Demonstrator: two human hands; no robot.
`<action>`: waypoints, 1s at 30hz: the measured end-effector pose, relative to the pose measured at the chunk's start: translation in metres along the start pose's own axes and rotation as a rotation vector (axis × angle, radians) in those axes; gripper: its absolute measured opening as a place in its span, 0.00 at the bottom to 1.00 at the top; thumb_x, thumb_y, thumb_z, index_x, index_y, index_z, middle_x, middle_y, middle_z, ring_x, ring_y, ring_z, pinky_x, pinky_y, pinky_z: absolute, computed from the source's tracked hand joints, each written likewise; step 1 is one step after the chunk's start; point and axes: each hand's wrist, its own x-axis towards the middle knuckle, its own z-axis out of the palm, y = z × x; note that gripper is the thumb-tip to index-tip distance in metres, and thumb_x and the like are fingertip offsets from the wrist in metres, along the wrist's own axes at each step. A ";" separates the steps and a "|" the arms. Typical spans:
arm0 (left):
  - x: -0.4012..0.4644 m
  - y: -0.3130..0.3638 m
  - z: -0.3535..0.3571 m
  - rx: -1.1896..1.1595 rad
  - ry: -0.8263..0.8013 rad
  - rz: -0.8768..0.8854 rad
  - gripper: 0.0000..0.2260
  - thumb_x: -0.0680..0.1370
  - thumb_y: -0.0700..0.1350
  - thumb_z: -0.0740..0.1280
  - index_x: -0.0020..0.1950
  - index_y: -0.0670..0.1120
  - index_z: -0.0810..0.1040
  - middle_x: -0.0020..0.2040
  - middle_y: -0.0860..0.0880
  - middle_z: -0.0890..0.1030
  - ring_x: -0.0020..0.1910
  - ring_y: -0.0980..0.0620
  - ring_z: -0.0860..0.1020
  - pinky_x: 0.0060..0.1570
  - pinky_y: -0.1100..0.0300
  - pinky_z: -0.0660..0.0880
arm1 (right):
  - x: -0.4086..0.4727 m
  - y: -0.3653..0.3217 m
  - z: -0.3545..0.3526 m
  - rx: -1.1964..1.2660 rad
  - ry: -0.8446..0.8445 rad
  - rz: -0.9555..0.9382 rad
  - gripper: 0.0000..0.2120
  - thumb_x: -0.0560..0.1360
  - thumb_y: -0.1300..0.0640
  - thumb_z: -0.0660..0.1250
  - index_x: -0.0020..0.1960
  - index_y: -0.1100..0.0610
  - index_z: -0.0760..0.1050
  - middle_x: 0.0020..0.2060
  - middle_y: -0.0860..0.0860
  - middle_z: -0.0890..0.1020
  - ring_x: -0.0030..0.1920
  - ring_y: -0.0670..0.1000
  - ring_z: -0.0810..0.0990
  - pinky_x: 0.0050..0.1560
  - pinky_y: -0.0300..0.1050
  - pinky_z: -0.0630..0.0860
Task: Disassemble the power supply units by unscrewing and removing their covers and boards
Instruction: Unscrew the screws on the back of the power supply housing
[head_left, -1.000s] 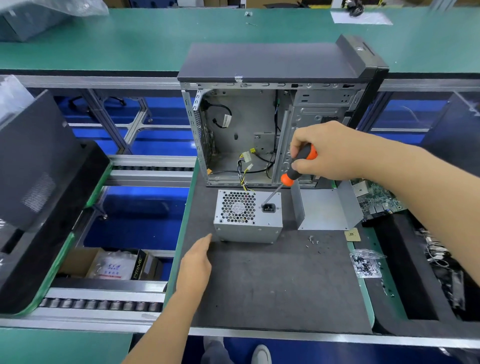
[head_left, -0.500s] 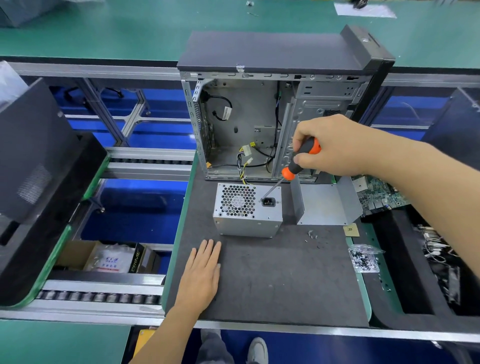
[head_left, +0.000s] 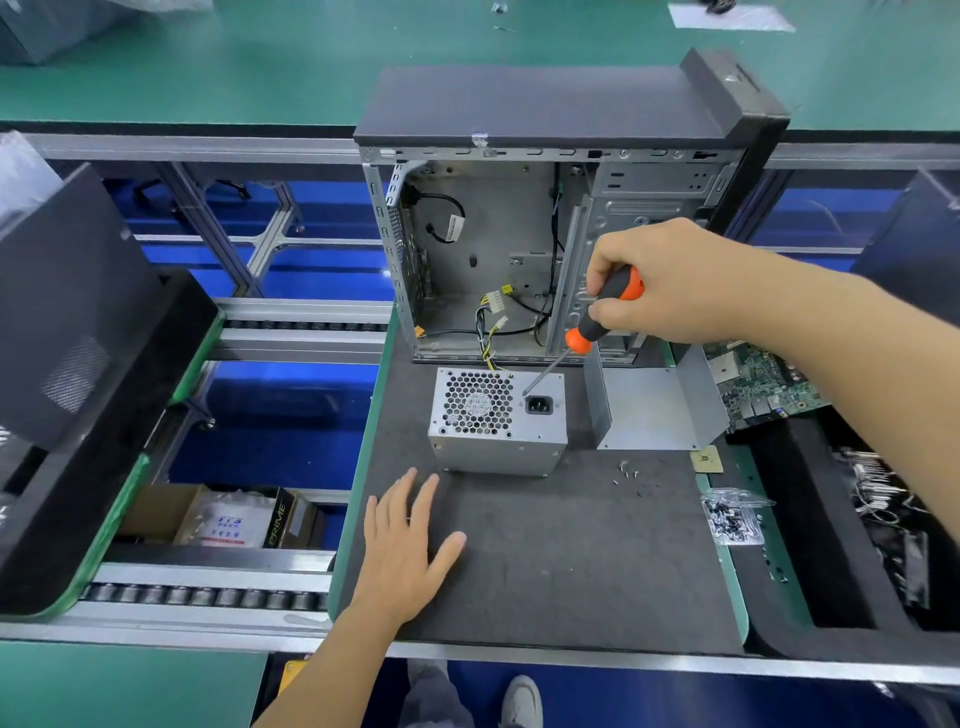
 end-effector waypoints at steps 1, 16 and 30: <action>0.002 0.004 -0.005 -0.083 0.071 -0.018 0.33 0.80 0.65 0.51 0.81 0.48 0.57 0.81 0.44 0.55 0.79 0.42 0.55 0.77 0.39 0.51 | 0.000 0.000 -0.001 0.006 0.010 -0.001 0.04 0.74 0.50 0.69 0.46 0.45 0.74 0.38 0.40 0.76 0.38 0.41 0.74 0.36 0.39 0.68; 0.104 0.125 -0.083 -0.288 0.525 0.292 0.10 0.73 0.37 0.76 0.53 0.39 0.85 0.45 0.44 0.83 0.43 0.40 0.78 0.46 0.46 0.77 | -0.001 0.004 0.004 0.024 -0.032 0.015 0.06 0.74 0.48 0.69 0.42 0.44 0.72 0.35 0.42 0.76 0.35 0.43 0.74 0.34 0.41 0.67; 0.113 0.128 -0.081 -0.367 0.408 0.202 0.04 0.72 0.34 0.75 0.47 0.38 0.85 0.35 0.43 0.79 0.37 0.40 0.73 0.41 0.47 0.73 | 0.005 0.002 0.005 -0.006 -0.008 0.013 0.09 0.76 0.40 0.67 0.46 0.44 0.72 0.37 0.44 0.74 0.37 0.40 0.70 0.33 0.42 0.65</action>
